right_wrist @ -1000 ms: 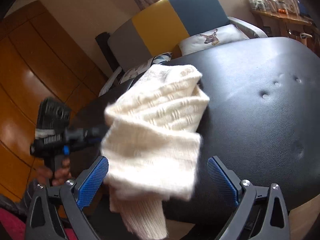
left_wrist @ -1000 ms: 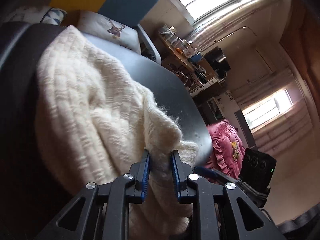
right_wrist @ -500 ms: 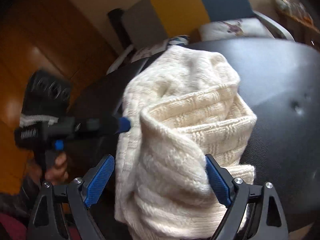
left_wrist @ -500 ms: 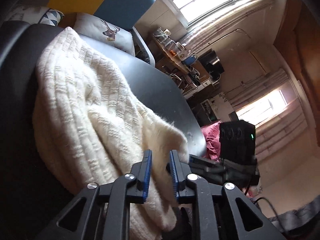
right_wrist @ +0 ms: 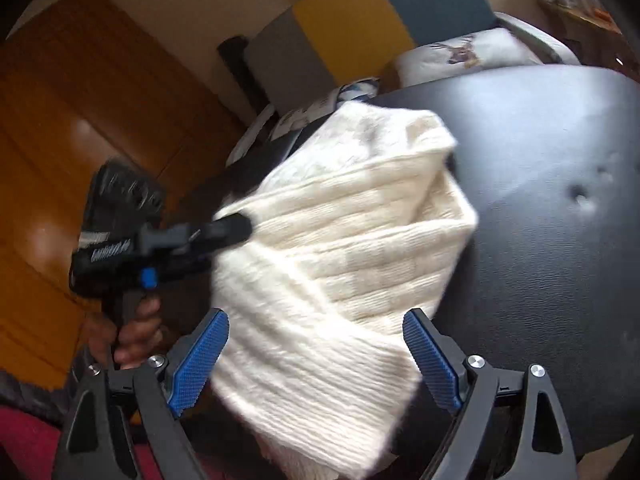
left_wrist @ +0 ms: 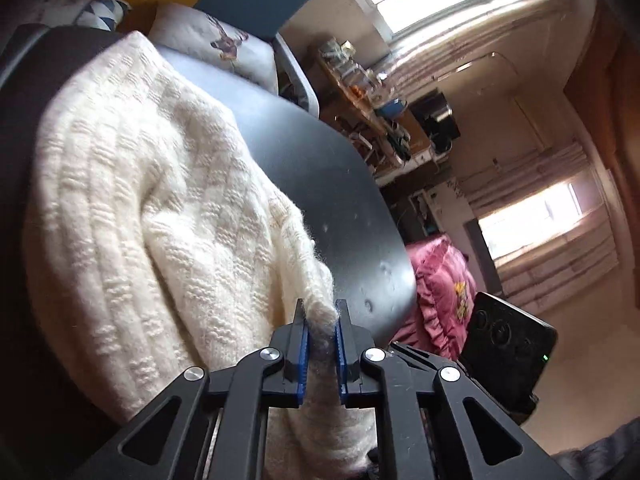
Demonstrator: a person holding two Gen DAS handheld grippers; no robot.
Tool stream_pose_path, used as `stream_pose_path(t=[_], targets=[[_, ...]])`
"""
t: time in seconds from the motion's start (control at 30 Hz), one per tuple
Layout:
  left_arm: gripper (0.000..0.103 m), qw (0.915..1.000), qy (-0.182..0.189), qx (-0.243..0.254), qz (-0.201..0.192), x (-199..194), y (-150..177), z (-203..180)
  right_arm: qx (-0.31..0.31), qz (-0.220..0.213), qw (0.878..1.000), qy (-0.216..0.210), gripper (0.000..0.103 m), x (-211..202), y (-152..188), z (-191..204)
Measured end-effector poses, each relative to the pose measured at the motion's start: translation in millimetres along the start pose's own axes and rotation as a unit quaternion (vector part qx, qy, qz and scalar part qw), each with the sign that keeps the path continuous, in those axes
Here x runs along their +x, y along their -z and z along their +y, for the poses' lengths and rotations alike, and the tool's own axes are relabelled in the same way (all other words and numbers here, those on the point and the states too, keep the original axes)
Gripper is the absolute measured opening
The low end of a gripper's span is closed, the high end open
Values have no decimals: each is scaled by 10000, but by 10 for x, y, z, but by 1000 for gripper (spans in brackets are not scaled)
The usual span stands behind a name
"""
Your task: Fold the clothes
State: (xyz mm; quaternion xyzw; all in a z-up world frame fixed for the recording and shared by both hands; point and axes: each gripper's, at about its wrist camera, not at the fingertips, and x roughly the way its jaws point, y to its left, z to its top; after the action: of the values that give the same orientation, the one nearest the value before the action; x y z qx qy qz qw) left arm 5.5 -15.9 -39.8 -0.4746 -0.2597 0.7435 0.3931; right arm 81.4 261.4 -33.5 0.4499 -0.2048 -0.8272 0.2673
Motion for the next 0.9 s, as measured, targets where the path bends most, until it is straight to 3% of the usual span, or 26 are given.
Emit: stream_pose_path(t=[0.07, 0.1, 0.2, 0.23, 0.3, 0.4, 0.63, 0.73, 0.77, 0.8, 0.83, 0.87, 0.9], targets=[[11, 9994, 76, 34, -328, -219, 42, 27, 382, -148, 9988, 285, 76, -5, -137, -161], [11, 9992, -12, 88, -388, -295, 76, 37, 325, -106, 9979, 548, 75, 51, -191, -173], [11, 9986, -150, -71, -507, -430, 131, 138, -377, 368, 9906, 1261, 62, 385, -243, -26], [11, 9980, -149, -194, -589, -466, 126, 185, -594, 539, 9887, 1267, 56, 504, -212, 52], [11, 9948, -53, -489, -895, -611, 111, 301, -1040, 840, 9825, 1296, 56, 747, -139, 202], [11, 9877, -24, -830, -1322, -846, 117, 458, -1662, 1165, 9643, 1704, 55, 1090, 27, 321], [7, 9747, -334, -549, -2139, -1617, 60, 488, -1633, 1152, 9598, 1970, 57, 1020, -11, 283], [9, 9801, -549, -310, -1884, -1698, 35, 500, -1639, 1130, 9591, 2011, 59, 996, 8, 318], [14, 9845, -525, -236, -1657, -1625, 10, 480, -1669, 1121, 9579, 2051, 59, 991, 16, 340], [32, 9891, -507, -158, -1374, -1501, -14, 449, -1663, 1100, 9581, 2058, 59, 976, 22, 350], [63, 9923, -536, -97, -1110, -1349, -24, 415, -1660, 1079, 9590, 2030, 59, 949, 32, 349], [74, 9948, -567, -34, -847, -1188, -30, 375, -1657, 1057, 9598, 2003, 59, 922, 41, 349], [77, 9963, -614, 25, -602, -1001, -22, 325, -1654, 1035, 9608, 1971, 59, 895, 50, 348]])
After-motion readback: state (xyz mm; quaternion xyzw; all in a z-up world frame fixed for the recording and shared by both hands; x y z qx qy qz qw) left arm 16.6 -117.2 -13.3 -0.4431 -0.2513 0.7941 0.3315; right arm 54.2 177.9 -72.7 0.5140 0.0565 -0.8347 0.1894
